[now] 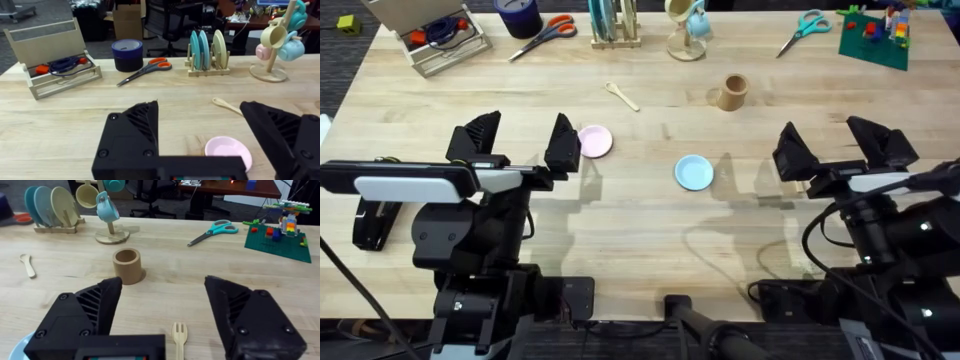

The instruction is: Pick up a utensil and set it on the pink plate, then put the other utensil in the container.

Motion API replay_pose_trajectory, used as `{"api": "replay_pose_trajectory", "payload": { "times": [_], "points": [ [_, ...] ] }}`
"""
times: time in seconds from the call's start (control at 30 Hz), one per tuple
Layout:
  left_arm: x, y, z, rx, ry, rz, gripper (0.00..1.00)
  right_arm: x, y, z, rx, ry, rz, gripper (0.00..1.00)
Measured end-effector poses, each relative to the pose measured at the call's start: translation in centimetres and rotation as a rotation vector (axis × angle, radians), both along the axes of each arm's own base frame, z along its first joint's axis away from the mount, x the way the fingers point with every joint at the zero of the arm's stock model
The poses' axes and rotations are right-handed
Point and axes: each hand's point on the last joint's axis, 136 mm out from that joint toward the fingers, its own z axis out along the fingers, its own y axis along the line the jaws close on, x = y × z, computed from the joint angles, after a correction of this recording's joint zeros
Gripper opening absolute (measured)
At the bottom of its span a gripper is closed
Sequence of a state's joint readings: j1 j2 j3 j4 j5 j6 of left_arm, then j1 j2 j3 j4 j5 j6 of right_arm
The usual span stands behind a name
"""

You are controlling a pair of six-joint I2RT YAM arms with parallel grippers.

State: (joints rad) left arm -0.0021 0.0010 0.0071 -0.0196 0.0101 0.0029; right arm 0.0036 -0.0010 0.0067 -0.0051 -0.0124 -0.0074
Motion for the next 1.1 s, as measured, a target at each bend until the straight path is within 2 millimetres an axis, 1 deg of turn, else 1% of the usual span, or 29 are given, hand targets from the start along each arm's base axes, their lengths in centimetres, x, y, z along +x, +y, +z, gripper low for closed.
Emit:
{"api": "replay_pose_trajectory", "payload": {
  "times": [0.6, 0.73, 0.8, 0.93, 1.03, 1.1],
  "points": [
    [0.0, 0.2, 0.0, 0.018, 0.001, 0.009, 0.995, 0.0, 0.0, 0.0, -0.011, 0.002, 0.003, 0.996],
    [-0.3, 0.5, -0.2, 0.025, 0.051, 0.031, 0.995, -0.2, 0.0, 0.2, -0.015, 0.013, 0.004, 0.995],
    [-0.9, 0.7, 0.8, 0.028, 0.07, 0.038, 0.997, -0.3, 0.0, 0.7, -0.015, 0.013, 0.004, 0.995],
    [-2.5, 0.9, 5.1, 0.029, 0.046, 0.05, 0.998, -1.0, 0.0, 2.9, -0.015, 0.005, 0.004, 0.995],
    [-4.3, 1.0, 8.4, 0.029, 0.031, 0.055, 0.997, -2.0, 0.0, 4.8, -0.016, 0.016, 0.005, 0.995],
    [-5.3, 1.0, 10.3, 0.029, 0.035, 0.057, 0.998, -2.8, 0.0, 6.0, -0.016, 0.033, 0.005, 0.995]
  ]
}}
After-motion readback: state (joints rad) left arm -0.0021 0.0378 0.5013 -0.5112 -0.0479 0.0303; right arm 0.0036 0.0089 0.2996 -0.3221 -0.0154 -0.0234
